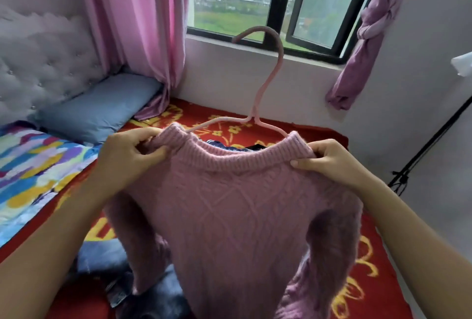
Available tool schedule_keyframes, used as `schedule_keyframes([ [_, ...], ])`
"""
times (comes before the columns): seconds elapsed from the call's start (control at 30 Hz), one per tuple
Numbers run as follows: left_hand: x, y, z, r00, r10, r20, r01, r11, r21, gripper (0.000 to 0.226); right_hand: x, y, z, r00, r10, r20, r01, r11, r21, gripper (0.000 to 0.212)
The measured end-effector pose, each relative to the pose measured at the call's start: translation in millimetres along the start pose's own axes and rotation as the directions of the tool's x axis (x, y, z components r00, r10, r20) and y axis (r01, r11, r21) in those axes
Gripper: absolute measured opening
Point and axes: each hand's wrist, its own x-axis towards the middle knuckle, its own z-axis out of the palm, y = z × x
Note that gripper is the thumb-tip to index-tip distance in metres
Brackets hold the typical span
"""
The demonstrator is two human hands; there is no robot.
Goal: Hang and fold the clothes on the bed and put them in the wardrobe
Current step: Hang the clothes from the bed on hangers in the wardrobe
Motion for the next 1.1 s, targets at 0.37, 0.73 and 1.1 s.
schedule_keyframes([
  [0.37, -51.9, -25.7, -112.2, 0.831, -0.042, -0.554, 0.268, 0.904, 0.333, 0.055, 59.7, -120.2, 74.1, 0.932, -0.278, 0.234, 0.298, 0.953, -0.053, 0.024],
  [0.73, -171.5, 16.4, -226.4, 0.614, 0.125, -0.779, 0.496, 0.707, 0.504, 0.035, 44.6, -221.8, 164.1, 0.681, -0.611, 0.403, 0.632, 0.769, 0.098, 0.027],
  [1.1, -331.9, 46.0, -277.6, 0.287, 0.012, -0.958, 0.813, 0.526, 0.25, 0.026, -46.3, -284.3, 281.9, 0.29, -0.725, 0.625, 0.7, 0.606, 0.378, 0.035],
])
